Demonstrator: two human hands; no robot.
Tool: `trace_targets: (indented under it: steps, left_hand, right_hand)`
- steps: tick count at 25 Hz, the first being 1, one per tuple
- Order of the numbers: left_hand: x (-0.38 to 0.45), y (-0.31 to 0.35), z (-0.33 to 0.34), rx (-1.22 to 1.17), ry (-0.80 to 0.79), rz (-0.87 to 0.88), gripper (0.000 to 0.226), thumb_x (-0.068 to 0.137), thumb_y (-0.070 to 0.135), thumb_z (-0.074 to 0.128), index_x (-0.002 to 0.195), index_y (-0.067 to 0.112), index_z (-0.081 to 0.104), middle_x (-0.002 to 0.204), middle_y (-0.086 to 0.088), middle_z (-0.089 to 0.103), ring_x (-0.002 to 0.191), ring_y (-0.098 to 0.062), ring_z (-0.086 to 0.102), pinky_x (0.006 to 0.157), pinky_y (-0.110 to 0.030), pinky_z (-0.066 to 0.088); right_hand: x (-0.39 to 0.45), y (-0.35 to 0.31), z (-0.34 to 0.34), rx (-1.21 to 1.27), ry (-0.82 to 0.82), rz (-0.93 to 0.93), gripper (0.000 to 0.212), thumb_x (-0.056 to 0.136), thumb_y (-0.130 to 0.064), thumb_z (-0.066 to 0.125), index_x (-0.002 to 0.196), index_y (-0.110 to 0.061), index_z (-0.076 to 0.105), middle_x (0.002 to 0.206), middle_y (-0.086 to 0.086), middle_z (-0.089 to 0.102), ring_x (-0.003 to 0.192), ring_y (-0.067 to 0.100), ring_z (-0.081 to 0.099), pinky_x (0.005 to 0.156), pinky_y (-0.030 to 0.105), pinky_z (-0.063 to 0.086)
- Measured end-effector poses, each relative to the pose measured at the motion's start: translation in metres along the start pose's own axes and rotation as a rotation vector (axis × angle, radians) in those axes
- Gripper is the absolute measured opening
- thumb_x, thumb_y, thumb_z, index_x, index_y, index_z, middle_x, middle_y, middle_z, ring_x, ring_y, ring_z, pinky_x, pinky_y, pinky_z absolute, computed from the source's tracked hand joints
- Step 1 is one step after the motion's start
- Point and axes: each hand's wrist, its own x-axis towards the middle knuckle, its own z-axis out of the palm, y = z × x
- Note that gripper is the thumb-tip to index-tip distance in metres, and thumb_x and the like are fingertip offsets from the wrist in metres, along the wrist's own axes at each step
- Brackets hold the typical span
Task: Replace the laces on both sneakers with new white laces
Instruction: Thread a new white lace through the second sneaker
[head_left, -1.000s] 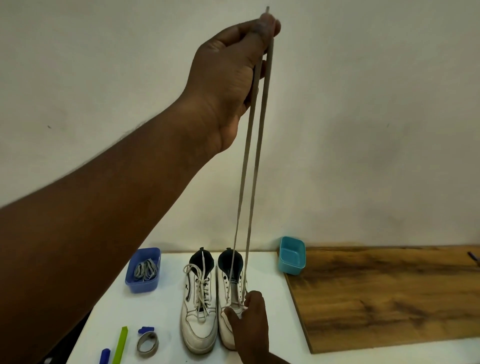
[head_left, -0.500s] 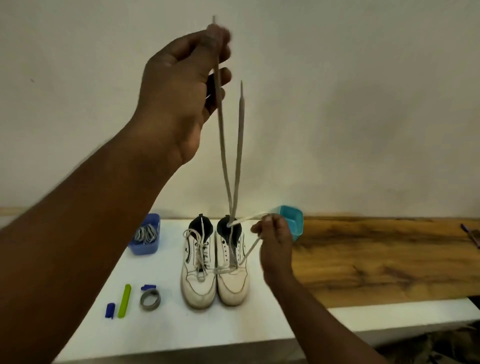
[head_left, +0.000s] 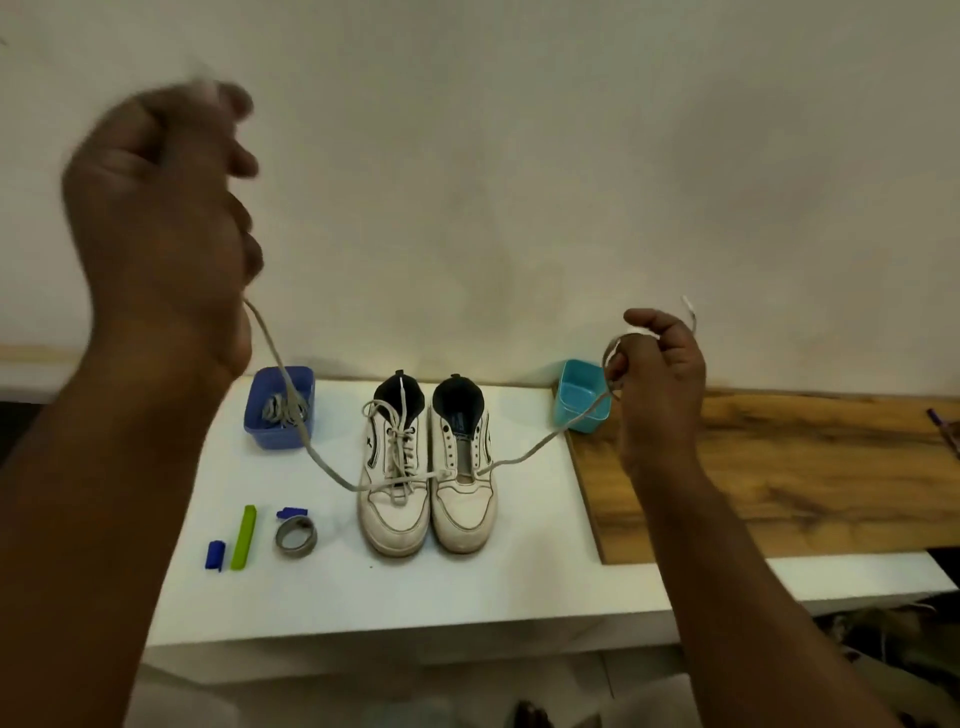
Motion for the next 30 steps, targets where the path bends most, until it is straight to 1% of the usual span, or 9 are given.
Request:
trace_targets:
  steps: [4,6,8,10,12,16,20,26,30]
  left_hand:
    - [-0.063,-0.088,0.009,0.298,-0.220,-0.229,0.019,0.099,0.023,0.060,0.090,0.029,0.075,0.070,0.017,0.069,0.051,0.005,0.050,0.058,-0.021,0.038]
    - [-0.091,-0.139,0.004,0.393,-0.308,-0.340,0.018,0.100,0.025,0.060,0.093,0.030,0.075,0.081,0.008,0.074,0.068,-0.001,0.060,0.063,-0.022,0.043]
    - [-0.107,-0.182,0.002,0.506,-0.369,-0.325,0.017,0.100,0.025,0.060,0.099,0.033,0.075,0.092,0.010,0.074,0.086,-0.007,0.066,0.070,-0.021,0.049]
    - [-0.114,-0.213,0.005,0.575,-0.397,-0.262,0.016,0.099,0.026,0.063,0.104,0.035,0.075,0.096,0.019,0.072,0.090,0.001,0.065,0.077,-0.024,0.051]
    - [-0.117,-0.234,0.013,0.594,-0.412,-0.220,0.015,0.096,0.026,0.067,0.103,0.036,0.075,0.091,0.022,0.071,0.085,0.007,0.062,0.073,-0.019,0.047]
    - [-0.122,-0.257,0.017,0.643,-0.471,-0.193,0.005,0.092,0.030,0.071,0.093,0.034,0.072,0.082,0.021,0.070,0.082,0.006,0.062,0.065,-0.008,0.042]
    - [-0.118,-0.284,0.016,0.754,-0.516,-0.122,0.005,0.093,0.031,0.069,0.091,0.035,0.069,0.085,0.019,0.064,0.083,0.002,0.059,0.067,-0.016,0.043]
    - [-0.114,-0.297,0.031,0.913,-0.451,0.062,0.009,0.088,0.028,0.074,0.097,0.030,0.074,0.092,0.009,0.061,0.089,-0.015,0.056,0.070,-0.031,0.047]
    - [-0.113,-0.307,0.032,1.099,-0.438,0.142,0.013,0.081,0.031,0.082,0.093,0.033,0.076,0.106,0.004,0.061,0.103,-0.025,0.051,0.080,-0.043,0.044]
  right_hand:
    - [-0.017,0.101,0.000,-0.576,-0.175,0.201,0.023,0.094,-0.013,0.056,0.111,-0.019,0.070,0.104,0.004,0.068,0.083,0.014,0.064,0.064,0.024,0.052]
    - [-0.033,0.142,-0.001,-0.708,-0.335,0.329,0.026,0.092,-0.014,0.058,0.114,-0.019,0.070,0.107,0.006,0.071,0.083,0.017,0.066,0.068,0.030,0.055]
    - [-0.047,0.164,0.002,-0.782,-0.462,0.380,0.022,0.094,-0.019,0.060,0.114,-0.021,0.069,0.108,0.001,0.071,0.084,0.013,0.066,0.072,0.027,0.054]
    - [-0.052,0.174,0.009,-0.992,-0.544,0.269,0.021,0.096,-0.038,0.061,0.112,-0.026,0.069,0.105,-0.005,0.070,0.090,0.013,0.066,0.076,0.029,0.054]
    - [-0.053,0.177,0.019,-1.240,-0.528,0.058,0.034,0.096,-0.058,0.055,0.108,-0.029,0.068,0.103,-0.006,0.066,0.094,0.016,0.065,0.076,0.031,0.052]
    - [-0.057,0.186,0.041,-1.118,-0.480,-0.057,0.038,0.092,-0.061,0.059,0.104,-0.026,0.059,0.097,-0.006,0.061,0.086,0.015,0.060,0.072,0.033,0.051]
    - [-0.055,0.209,0.050,-1.023,-0.480,-0.017,0.022,0.095,-0.047,0.060,0.093,-0.026,0.056,0.089,-0.008,0.061,0.082,0.011,0.057,0.070,0.029,0.046]
    - [-0.055,0.222,0.048,-0.964,-0.453,-0.030,0.035,0.099,-0.058,0.049,0.085,-0.027,0.059,0.080,-0.010,0.059,0.075,0.008,0.056,0.069,0.028,0.048]
    - [-0.051,0.226,0.046,-0.696,-0.382,0.112,0.021,0.096,-0.029,0.064,0.077,-0.022,0.070,0.070,-0.007,0.064,0.072,0.007,0.061,0.064,0.019,0.045]
